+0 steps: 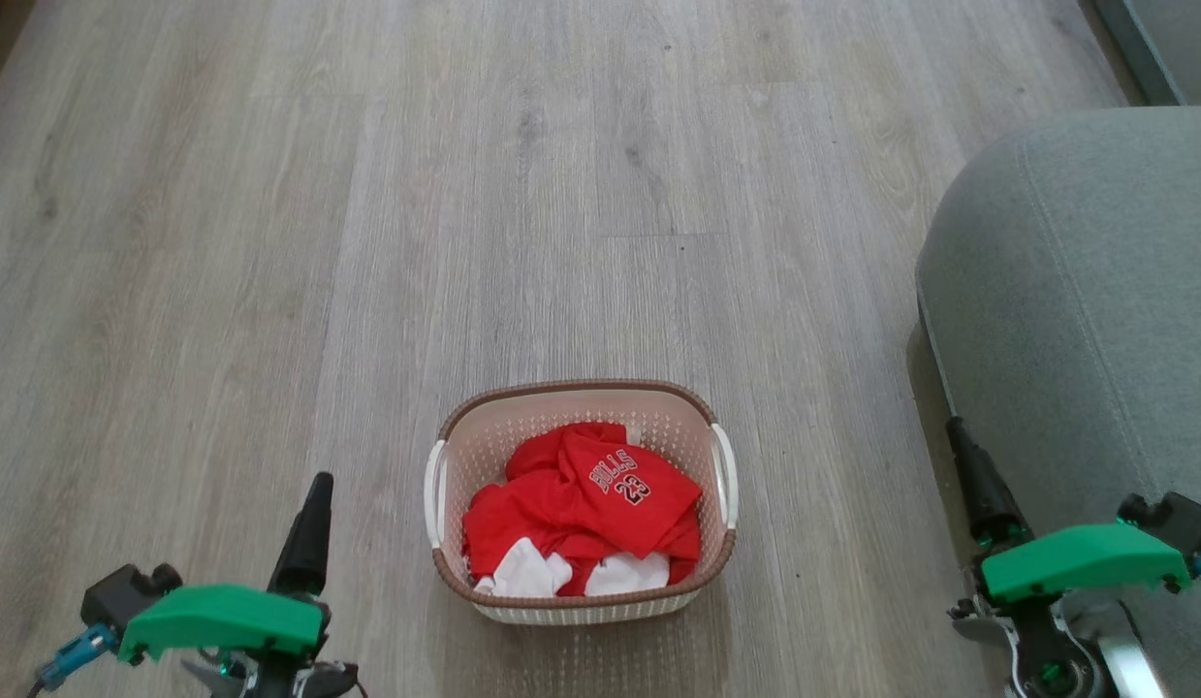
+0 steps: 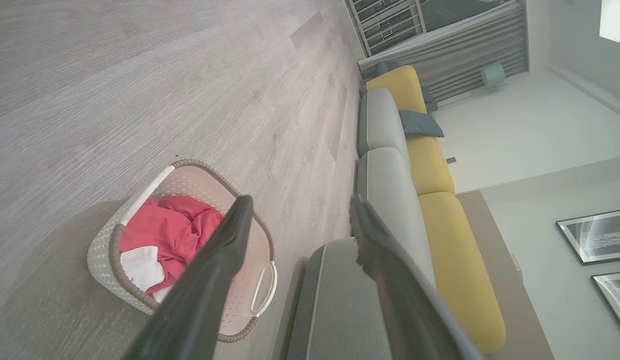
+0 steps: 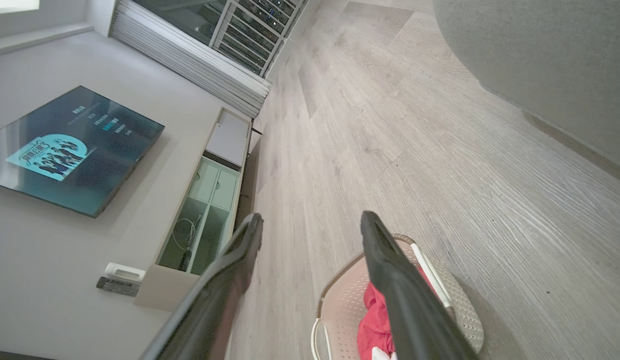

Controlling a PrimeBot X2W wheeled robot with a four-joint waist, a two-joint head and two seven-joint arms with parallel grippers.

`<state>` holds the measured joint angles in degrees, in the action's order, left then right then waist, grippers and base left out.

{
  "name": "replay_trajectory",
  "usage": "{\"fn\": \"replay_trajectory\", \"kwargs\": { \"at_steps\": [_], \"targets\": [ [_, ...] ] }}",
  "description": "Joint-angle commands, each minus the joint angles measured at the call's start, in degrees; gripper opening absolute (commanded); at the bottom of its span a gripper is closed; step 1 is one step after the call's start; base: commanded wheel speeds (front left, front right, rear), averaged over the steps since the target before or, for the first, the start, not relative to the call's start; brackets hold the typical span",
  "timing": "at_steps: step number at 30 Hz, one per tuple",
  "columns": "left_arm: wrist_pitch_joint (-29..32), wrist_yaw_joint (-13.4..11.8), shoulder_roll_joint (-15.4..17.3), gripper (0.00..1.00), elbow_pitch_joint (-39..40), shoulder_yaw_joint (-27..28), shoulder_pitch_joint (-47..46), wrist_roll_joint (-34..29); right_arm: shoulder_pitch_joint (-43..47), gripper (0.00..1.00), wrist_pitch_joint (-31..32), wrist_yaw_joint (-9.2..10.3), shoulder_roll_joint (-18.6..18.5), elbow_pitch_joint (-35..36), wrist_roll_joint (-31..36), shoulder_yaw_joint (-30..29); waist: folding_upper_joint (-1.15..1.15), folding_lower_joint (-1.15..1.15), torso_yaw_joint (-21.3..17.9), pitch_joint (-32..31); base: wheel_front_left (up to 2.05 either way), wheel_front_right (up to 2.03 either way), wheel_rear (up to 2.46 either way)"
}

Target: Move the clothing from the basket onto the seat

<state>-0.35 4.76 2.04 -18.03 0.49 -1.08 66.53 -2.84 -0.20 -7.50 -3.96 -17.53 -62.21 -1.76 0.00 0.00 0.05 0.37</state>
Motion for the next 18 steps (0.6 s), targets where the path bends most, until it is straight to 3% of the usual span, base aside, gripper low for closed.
{"fn": "replay_trajectory", "kwargs": {
  "at_steps": [1,18],
  "targets": [
    [-0.55,-0.18,0.39,1.0,2.13,0.48,-2.95,-1.32,-2.79,1.0,-0.6,0.0,-1.24,2.25,1.52,0.58,0.0,0.0,0.01,-0.01,0.0,0.0,0.0],
    [-3.24,-1.12,0.47,1.0,2.8,-0.85,-3.08,-12.2,-3.07,1.0,-3.3,0.0,-2.44,2.12,13.1,3.45,0.0,0.0,0.18,0.02,0.0,0.0,0.0]
  ]
}}
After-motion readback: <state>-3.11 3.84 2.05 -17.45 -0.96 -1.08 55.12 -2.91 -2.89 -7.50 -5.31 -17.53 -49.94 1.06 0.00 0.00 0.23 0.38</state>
